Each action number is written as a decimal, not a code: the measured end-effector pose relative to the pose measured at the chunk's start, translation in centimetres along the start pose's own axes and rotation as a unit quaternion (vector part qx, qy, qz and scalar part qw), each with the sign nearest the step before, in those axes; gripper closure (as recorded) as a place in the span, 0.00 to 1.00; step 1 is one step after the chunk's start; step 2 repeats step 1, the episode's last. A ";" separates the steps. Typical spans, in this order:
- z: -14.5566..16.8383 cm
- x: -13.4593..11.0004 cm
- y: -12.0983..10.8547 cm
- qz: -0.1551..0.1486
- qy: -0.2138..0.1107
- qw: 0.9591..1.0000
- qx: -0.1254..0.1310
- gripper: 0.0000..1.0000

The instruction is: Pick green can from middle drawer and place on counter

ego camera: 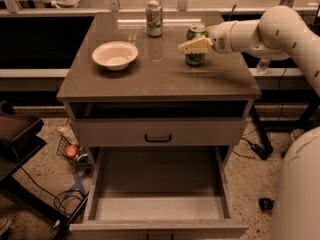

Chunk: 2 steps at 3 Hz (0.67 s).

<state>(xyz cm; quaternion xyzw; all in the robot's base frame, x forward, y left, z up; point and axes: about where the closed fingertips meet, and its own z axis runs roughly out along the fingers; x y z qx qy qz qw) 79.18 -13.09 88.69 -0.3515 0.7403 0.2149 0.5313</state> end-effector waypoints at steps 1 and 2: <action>0.1 0.0 0.0 0.000 0.000 1.000 0.000 0.00; 0.1 0.0 0.0 0.000 0.000 1.000 0.000 0.00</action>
Offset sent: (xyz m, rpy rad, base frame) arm 0.0000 0.0000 0.0000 0.0000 0.0000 0.0000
